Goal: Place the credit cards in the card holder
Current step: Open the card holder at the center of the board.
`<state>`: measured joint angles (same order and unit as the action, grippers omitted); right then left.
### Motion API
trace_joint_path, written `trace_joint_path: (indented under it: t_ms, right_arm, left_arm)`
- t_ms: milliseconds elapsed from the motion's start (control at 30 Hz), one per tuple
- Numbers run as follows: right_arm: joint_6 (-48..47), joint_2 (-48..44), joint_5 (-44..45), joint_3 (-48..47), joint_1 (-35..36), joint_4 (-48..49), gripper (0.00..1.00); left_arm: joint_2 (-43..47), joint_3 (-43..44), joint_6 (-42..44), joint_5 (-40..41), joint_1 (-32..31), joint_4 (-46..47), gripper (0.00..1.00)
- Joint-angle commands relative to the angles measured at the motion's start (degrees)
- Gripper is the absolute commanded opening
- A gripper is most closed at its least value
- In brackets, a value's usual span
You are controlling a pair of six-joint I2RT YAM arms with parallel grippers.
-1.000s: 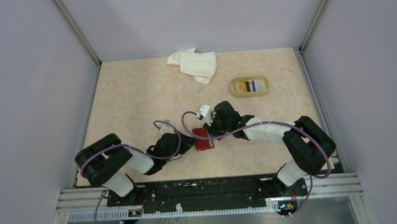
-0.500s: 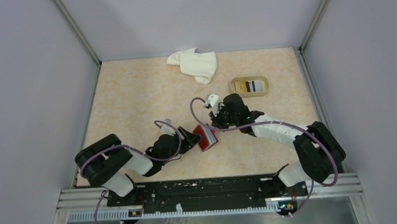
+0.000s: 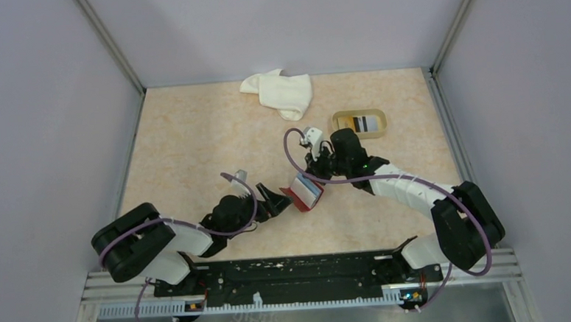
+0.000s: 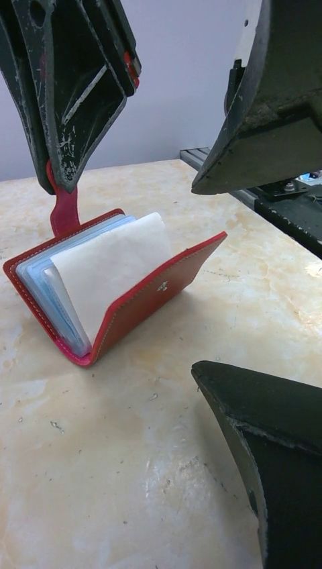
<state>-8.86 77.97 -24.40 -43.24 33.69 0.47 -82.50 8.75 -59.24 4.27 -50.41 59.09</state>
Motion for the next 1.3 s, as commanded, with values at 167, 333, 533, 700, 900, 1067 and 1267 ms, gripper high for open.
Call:
trace_joint_path:
  t_ms: [167, 333, 533, 700, 900, 1067, 1267]
  right_arm:
    - [0.69, 0.02, -1.79, -1.47, 0.10, 1.39, 0.00]
    - [0.69, -0.23, 0.23, -1.66, -0.66, 1.00, 0.00]
    - [-0.89, 0.25, 7.33, -1.03, -3.02, 0.37, 0.00]
    - [-1.76, 4.28, 11.74, -1.22, -4.52, -0.38, 0.01]
    - [-0.40, 14.80, 13.47, -7.11, -5.28, -9.14, 0.10]
    - [-0.46, 9.45, 13.00, -7.38, -5.95, -8.60, 0.46]
    - [-6.22, 0.36, -4.30, -2.89, -8.29, -6.08, 0.50]
  left_arm:
    - [-5.66, 7.58, -2.30, -2.30, 0.23, -6.58, 0.94]
    - [-8.31, 9.05, -1.75, -0.53, 0.42, -9.65, 0.39]
    - [-7.26, 10.13, 5.74, -2.30, 5.50, -19.17, 0.18]
    - [-9.69, 15.20, 15.34, -9.95, 11.26, -27.89, 0.16]
    - [-12.53, 19.84, 20.94, -12.16, 13.24, -34.37, 0.18]
    - [-13.12, 22.14, 23.35, -12.91, 13.47, -36.14, 0.18]
    - [-12.36, 21.74, 24.87, -14.73, 13.58, -34.82, 0.18]
